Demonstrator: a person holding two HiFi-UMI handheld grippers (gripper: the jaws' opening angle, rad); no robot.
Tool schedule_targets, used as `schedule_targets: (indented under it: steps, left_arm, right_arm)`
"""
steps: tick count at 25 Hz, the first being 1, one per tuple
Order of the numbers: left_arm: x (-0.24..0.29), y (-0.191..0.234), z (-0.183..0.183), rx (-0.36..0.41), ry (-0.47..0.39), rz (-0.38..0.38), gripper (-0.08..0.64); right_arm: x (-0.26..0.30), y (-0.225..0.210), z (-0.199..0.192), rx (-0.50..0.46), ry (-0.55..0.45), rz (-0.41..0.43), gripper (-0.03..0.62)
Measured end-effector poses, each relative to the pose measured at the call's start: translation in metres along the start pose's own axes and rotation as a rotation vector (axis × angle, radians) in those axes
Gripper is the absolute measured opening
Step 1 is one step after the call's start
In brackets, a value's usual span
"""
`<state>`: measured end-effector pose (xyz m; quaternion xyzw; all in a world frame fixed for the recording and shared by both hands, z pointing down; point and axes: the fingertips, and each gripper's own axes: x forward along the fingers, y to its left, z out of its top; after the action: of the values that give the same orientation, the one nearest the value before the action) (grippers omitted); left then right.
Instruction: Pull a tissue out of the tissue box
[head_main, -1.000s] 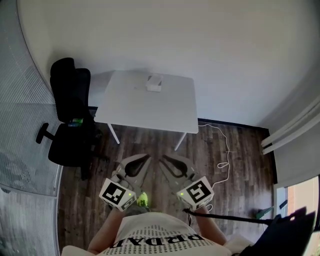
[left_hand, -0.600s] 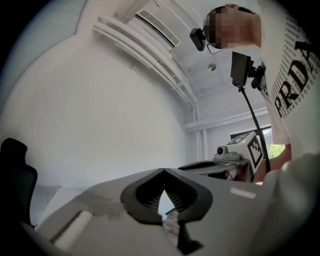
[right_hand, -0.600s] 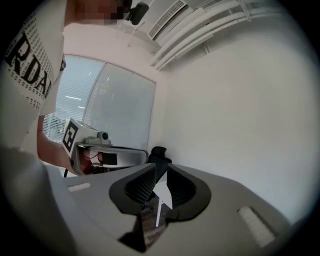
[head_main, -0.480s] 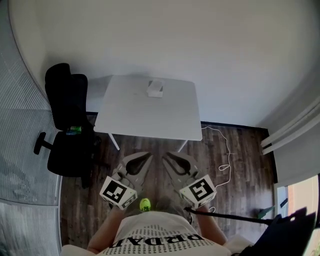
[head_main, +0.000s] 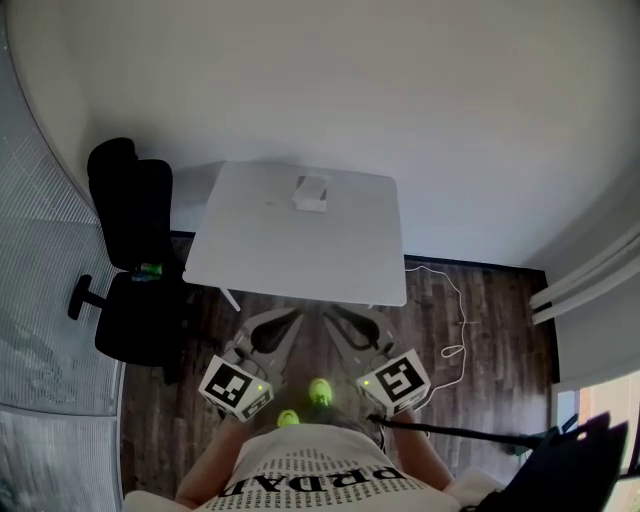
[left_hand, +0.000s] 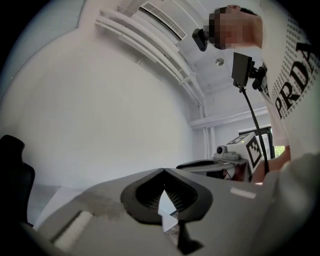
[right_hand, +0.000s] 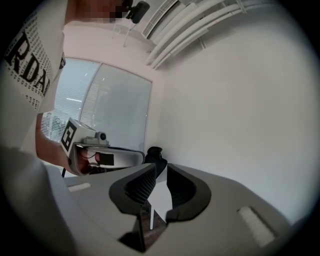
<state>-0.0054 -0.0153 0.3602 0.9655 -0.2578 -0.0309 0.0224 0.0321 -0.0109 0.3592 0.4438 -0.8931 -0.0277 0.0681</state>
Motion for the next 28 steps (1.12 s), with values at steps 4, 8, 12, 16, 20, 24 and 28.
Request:
schedule_targets:
  steps: [4,8,12,16,20,24,28]
  left_arm:
    - [0.032,0.010,0.001,0.002,-0.001,0.011,-0.003]
    - [0.060,0.021,-0.001,-0.001,0.001,0.032,-0.003]
    - [0.086,0.035,-0.005,0.001,0.015,0.058,-0.003]
    - [0.099,0.042,-0.008,0.011,0.013,0.082,-0.003]
    - [0.102,0.046,-0.013,0.013,0.018,0.104,-0.002]
    - [0.112,0.053,-0.017,0.003,0.029,0.112,-0.003]
    - [0.124,0.065,-0.016,-0.004,0.023,0.109,-0.002]
  right_arm:
    - [0.009,-0.031,-0.003,0.006,-0.005,0.022,0.061]
    - [0.018,-0.059,-0.007,0.017,0.001,0.046,0.061]
    - [0.027,-0.087,-0.010,0.020,-0.003,0.067,0.061]
    - [0.032,-0.100,-0.015,0.009,-0.004,0.091,0.061]
    - [0.035,-0.103,-0.022,0.001,-0.003,0.112,0.061]
    - [0.042,-0.112,-0.023,0.013,-0.006,0.124,0.061]
    - [0.056,-0.125,-0.026,0.016,0.001,0.132,0.061]
